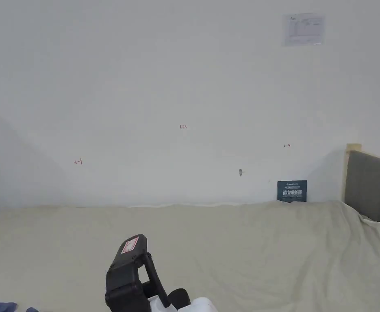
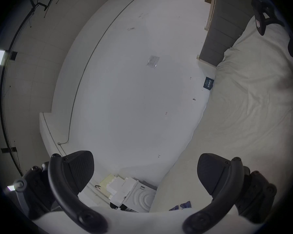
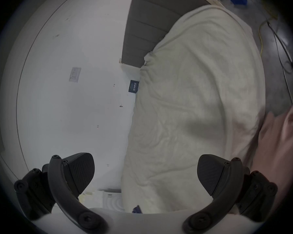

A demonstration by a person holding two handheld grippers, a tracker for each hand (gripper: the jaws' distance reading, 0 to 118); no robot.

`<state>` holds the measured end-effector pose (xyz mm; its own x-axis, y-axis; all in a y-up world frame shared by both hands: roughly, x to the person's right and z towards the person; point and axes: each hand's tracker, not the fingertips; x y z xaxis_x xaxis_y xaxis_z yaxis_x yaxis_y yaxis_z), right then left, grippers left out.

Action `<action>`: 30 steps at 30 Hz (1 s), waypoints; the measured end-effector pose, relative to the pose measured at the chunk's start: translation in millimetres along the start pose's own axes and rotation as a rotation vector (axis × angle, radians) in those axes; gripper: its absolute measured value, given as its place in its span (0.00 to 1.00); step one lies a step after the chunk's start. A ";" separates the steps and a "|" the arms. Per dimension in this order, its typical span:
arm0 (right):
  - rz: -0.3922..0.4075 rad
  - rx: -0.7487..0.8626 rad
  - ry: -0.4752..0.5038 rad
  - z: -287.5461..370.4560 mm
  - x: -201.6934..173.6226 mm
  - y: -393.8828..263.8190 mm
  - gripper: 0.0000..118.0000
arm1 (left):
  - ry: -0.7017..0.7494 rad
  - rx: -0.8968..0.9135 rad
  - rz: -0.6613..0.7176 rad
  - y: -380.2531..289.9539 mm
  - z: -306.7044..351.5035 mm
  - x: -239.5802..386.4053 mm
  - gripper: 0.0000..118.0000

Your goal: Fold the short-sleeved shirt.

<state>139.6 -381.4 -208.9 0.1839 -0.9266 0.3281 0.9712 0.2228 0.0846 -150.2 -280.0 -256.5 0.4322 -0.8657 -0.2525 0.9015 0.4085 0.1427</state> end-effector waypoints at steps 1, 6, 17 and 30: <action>0.031 0.003 0.014 1.1 -5.0 1.8 1.00 | -0.008 -0.009 0.057 -0.1 0.4 -3.6 1.00; 0.376 0.112 0.116 16.1 -49.2 7.3 1.00 | -0.131 -0.125 0.606 -19.6 -8.9 -47.2 1.00; 1.292 0.490 0.282 44.4 -75.1 -52.3 1.00 | -0.113 -0.277 1.111 -97.8 -7.4 -37.3 1.00; 1.225 0.424 0.216 32.1 -64.3 -34.7 1.00 | -0.135 -0.301 1.095 -98.2 -1.0 -19.7 1.00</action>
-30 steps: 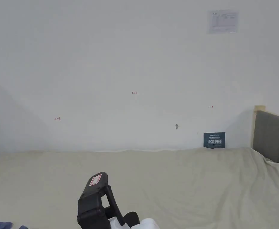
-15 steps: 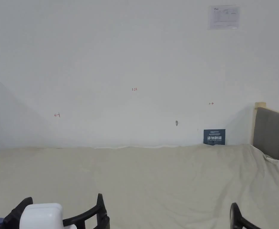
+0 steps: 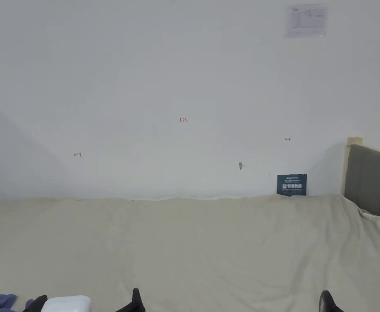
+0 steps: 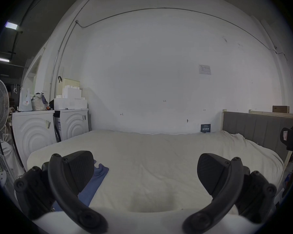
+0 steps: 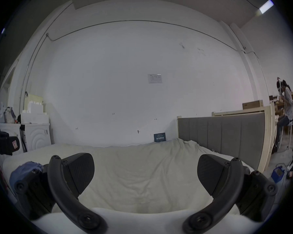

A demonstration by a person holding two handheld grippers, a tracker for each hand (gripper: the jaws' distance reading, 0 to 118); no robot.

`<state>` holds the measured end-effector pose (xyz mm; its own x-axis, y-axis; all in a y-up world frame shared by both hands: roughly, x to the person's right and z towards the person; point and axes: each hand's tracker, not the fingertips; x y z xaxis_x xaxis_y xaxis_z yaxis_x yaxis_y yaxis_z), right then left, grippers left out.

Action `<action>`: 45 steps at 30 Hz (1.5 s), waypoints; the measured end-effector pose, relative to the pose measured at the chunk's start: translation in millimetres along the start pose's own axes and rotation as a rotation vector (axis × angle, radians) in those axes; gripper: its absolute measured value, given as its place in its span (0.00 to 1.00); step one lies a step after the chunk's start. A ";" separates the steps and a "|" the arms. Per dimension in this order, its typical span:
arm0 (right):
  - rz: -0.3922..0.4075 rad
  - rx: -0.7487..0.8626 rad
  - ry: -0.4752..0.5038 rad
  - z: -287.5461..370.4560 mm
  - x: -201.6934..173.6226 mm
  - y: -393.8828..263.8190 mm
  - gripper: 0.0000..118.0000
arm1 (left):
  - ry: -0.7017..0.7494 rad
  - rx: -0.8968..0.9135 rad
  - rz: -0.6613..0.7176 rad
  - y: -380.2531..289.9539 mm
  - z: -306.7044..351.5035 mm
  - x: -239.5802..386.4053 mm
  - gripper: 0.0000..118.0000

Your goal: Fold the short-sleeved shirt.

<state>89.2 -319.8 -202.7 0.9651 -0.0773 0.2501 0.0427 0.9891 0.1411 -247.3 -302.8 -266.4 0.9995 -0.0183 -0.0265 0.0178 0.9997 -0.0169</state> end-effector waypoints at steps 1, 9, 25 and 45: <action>0.015 0.003 0.007 0.2 -1.0 0.0 1.00 | -0.006 0.002 -0.005 -0.3 0.1 0.4 1.00; 0.048 0.018 0.016 7.1 -7.2 -2.2 1.00 | -0.013 0.014 -0.024 -0.5 3.2 4.6 1.00; 0.071 0.008 0.061 9.6 -14.5 -2.5 1.00 | -0.029 0.022 -0.021 2.5 5.7 6.4 1.00; 0.003 -0.054 0.032 3.0 -13.8 5.6 0.00 | -0.035 0.033 -0.095 7.5 2.8 19.6 0.00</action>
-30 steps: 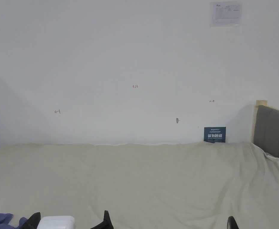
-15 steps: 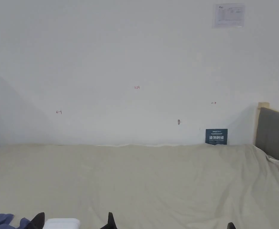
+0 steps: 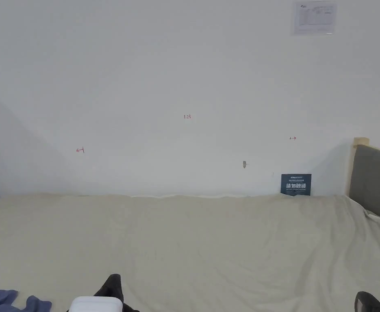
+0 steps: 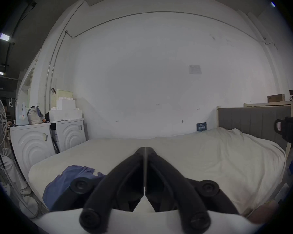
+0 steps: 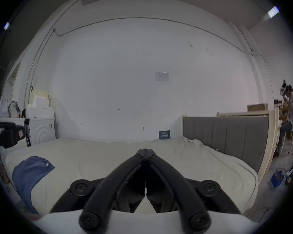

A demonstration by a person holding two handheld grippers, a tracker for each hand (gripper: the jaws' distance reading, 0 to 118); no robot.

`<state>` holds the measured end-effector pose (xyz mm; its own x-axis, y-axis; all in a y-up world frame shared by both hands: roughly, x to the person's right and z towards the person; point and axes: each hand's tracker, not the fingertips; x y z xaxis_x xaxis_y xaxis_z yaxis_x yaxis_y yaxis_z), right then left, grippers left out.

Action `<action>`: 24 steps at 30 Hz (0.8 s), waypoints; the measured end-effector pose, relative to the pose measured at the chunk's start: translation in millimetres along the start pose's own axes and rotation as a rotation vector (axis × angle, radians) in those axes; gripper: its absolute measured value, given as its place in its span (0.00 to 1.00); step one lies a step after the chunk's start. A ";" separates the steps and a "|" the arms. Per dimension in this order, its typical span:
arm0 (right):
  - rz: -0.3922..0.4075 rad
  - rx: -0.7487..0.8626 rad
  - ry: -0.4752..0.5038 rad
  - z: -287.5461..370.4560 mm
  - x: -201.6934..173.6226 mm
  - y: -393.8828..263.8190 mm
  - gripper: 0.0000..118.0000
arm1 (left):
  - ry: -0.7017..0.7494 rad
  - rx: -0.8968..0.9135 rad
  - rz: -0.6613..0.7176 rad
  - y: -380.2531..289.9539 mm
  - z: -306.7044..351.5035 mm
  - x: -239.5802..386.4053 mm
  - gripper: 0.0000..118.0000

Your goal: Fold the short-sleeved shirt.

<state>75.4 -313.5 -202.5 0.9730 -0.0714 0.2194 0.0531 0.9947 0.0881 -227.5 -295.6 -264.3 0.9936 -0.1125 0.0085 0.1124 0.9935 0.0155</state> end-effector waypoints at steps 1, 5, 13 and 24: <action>-0.002 -0.005 -0.006 -1.8 0.9 0.0 0.00 | -0.004 -0.004 0.015 -1.5 -1.7 -1.5 0.00; 0.014 -0.001 -0.018 -3.5 4.0 0.1 0.00 | -0.017 -0.031 0.034 -7.3 -9.6 -1.6 0.00; 0.032 0.002 -0.017 -8.6 2.5 3.1 0.00 | 0.002 -0.045 0.072 -7.8 -18.2 -5.3 0.00; -0.002 -0.063 0.183 -50.0 -72.6 0.2 0.00 | 0.234 -0.089 0.053 -6.8 5.6 -102.6 0.00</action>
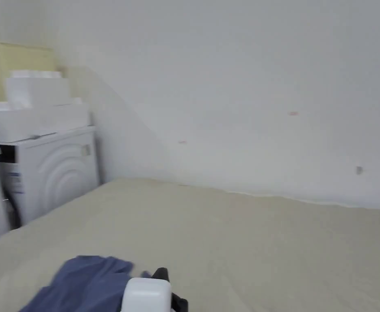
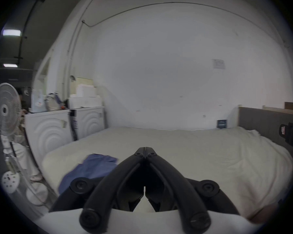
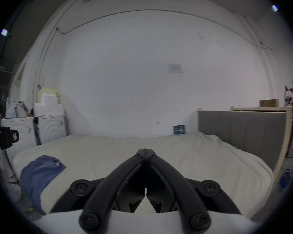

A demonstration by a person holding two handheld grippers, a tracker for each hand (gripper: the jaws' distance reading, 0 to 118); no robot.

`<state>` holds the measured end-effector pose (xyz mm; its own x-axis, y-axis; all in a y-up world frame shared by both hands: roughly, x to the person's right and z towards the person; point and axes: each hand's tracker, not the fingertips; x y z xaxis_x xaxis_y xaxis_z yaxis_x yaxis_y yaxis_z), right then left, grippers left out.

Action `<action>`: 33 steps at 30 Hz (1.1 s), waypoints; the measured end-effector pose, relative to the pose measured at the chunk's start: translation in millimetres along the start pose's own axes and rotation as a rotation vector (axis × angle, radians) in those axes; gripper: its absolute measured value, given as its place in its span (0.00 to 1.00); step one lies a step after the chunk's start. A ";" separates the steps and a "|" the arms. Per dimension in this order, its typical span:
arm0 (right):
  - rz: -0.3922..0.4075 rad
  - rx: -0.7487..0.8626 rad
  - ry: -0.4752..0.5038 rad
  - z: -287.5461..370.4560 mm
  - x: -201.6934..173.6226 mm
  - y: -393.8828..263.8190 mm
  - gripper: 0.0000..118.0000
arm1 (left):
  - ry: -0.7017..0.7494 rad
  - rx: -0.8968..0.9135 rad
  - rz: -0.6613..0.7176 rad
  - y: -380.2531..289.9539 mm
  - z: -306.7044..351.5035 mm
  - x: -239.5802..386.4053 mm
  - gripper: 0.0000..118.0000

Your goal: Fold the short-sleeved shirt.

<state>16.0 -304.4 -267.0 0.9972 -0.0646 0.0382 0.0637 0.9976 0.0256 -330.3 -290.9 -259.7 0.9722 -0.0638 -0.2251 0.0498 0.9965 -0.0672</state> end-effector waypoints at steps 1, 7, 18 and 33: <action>-0.002 0.002 0.050 -5.3 -15.6 -0.9 0.00 | 0.044 -0.008 -0.004 0.5 3.1 -18.3 0.00; 0.027 -0.031 0.283 -20.4 -84.8 -10.8 0.00 | 0.220 -0.090 0.061 -11.4 21.5 -95.1 0.00; 0.040 -0.181 0.282 -52.2 -61.9 -22.5 0.00 | -0.021 -0.429 0.104 -5.9 -105.1 -144.6 0.00; 0.067 -0.422 0.235 -108.2 -52.5 -67.0 0.00 | 0.006 -1.065 0.079 -123.7 -349.6 -193.0 1.00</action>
<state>-36.4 -365.4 -378.9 0.9786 -0.0410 -0.2017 -0.0392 0.9249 -0.3782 -604.0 -420.8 -547.7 0.9626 -0.0042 -0.2709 -0.2419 0.4373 -0.8662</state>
